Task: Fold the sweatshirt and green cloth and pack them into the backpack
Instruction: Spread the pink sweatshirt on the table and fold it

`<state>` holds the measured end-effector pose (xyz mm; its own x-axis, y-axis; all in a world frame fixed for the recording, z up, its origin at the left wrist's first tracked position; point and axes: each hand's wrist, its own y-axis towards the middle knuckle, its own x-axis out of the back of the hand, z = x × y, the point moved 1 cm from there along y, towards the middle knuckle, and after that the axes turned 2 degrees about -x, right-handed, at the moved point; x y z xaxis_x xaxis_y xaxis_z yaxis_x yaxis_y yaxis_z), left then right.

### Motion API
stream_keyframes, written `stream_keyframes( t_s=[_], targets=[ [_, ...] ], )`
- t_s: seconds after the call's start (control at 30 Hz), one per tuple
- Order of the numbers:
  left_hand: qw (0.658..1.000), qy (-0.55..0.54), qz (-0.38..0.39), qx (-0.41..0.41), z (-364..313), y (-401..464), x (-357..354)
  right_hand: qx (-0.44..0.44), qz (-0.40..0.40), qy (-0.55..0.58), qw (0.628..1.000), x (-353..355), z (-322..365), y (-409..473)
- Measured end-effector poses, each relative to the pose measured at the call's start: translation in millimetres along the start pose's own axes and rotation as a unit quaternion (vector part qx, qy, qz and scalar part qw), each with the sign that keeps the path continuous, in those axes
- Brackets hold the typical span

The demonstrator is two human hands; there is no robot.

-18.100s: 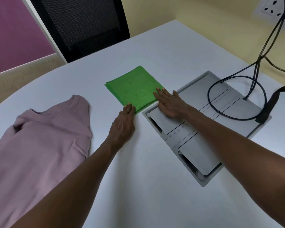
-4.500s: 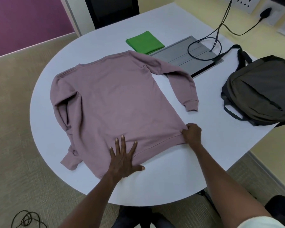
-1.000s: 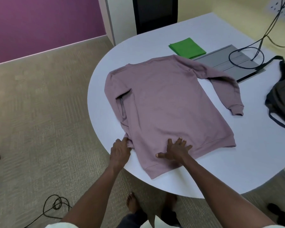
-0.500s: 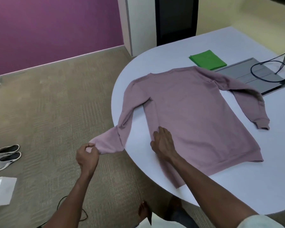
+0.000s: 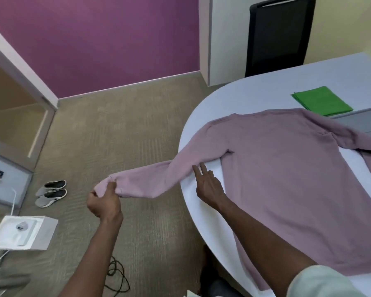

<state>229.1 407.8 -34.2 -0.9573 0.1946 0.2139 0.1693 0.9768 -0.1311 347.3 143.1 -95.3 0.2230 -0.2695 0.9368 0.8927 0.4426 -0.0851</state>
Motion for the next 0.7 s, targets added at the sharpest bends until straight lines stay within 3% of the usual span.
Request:
stream_keyframes(
  t_s=[0.13, 0.27, 0.37, 0.47, 0.57, 0.7],
  targets=[
    [0.998, -0.031, -0.009, -0.054, -32.8, 42.6, -14.7, -0.023, 0.011, 0.003, 1.000, -11.6, 2.5, 32.4],
    [0.995, -0.067, -0.038, -0.070, -54.8, 76.5, -38.5, 0.011, 0.088, -0.044, 0.995, -27.8, -3.0, 57.3],
    [0.992, -0.087, -0.054, -0.076, -53.1, 96.0, -51.2, -0.012, 0.033, -0.019, 0.999, -30.1, -3.7, 65.8],
    [0.990, -0.115, -0.066, -0.050, -50.6, 113.6, -58.0, -0.058, -0.099, 0.008, 0.993, -18.4, -5.5, 75.2],
    [0.991, -0.122, -0.048, -0.029, -53.6, 143.8, -64.8, -0.152, -0.176, -0.021, 0.972, -4.6, -18.0, 84.3],
    [0.992, -0.117, 0.018, -0.051, -66.1, 180.5, -89.3, -0.336, -0.082, 0.008, 0.938, -4.5, -33.1, 91.7]
  ],
)
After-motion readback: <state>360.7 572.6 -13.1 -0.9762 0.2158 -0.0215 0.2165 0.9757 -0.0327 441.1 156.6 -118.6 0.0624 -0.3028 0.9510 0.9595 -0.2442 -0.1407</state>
